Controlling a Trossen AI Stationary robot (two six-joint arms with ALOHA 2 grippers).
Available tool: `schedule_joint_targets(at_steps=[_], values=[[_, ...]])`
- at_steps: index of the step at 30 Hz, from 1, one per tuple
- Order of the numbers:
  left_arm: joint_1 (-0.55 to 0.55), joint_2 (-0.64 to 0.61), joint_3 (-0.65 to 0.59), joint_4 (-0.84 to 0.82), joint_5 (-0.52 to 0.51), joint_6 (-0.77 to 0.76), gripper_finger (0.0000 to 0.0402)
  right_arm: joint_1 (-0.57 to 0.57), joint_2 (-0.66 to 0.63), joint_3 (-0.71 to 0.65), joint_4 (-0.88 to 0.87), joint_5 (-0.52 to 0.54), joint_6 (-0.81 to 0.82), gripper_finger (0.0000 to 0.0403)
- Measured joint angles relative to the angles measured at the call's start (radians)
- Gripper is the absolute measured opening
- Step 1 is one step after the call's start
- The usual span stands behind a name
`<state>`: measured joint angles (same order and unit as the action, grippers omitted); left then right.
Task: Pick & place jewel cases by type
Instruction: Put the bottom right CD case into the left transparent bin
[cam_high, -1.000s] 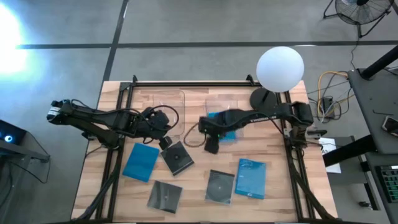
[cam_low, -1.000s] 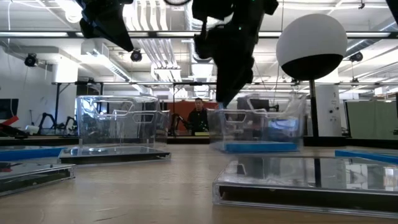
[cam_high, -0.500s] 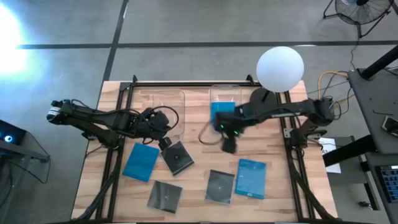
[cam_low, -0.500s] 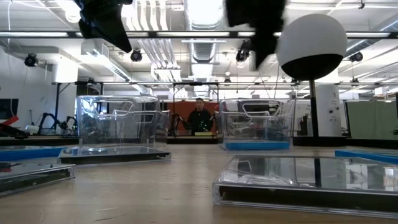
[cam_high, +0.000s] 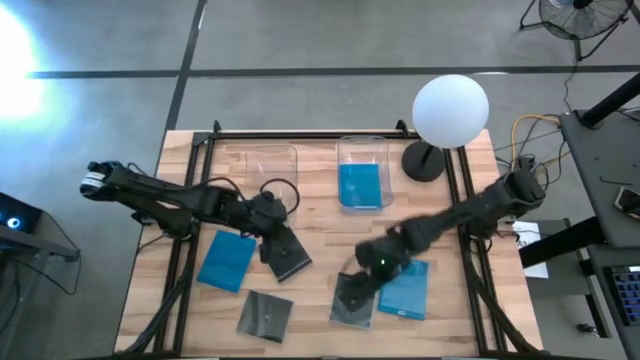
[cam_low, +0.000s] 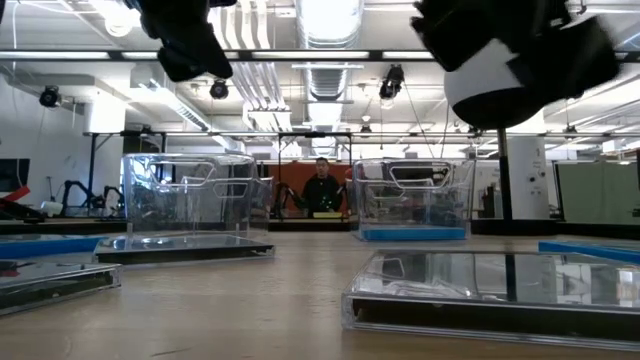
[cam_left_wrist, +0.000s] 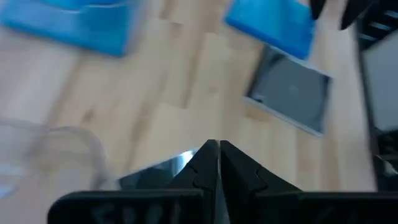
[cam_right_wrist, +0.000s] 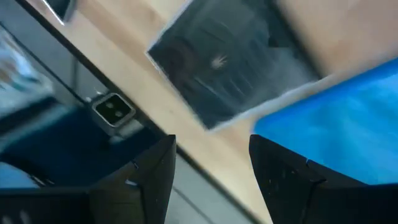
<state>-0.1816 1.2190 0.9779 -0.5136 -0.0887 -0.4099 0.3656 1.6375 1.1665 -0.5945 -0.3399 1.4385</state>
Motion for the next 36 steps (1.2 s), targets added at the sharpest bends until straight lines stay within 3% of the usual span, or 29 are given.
schedule_joint_targets(at_steps=[3,7,11,15,19,23,28,36], values=[[0.008,0.001,-0.055,0.104,0.1,0.059,0.0,0.084,0.0,-0.064,0.159,0.129,0.177,0.0198],[0.007,0.021,-0.118,0.195,0.252,0.093,0.0,0.173,0.0,-0.123,0.217,0.28,0.28,0.0193],[-0.006,0.05,-0.157,0.206,0.316,-0.013,0.0,0.208,0.0,-0.156,0.231,0.321,0.345,0.0179],[-0.067,0.056,-0.182,0.206,0.251,-0.121,0.0,0.201,0.0,-0.157,0.235,0.355,0.184,0.0174],[-0.154,0.056,-0.178,0.224,0.171,-0.271,0.0,0.204,0.0,-0.144,0.238,0.265,0.078,0.0173],[-0.226,0.058,-0.168,0.261,0.108,-0.383,0.0,0.231,0.027,-0.129,0.251,0.247,0.061,0.0173],[-0.301,0.062,-0.167,0.262,0.007,-0.527,0.0,0.25,0.133,-0.085,0.432,0.171,-0.007,0.0173],[-0.391,0.062,-0.167,0.27,-0.104,-0.672,0.0,0.259,0.342,0.091,0.44,0.16,-0.124,0.0173]])
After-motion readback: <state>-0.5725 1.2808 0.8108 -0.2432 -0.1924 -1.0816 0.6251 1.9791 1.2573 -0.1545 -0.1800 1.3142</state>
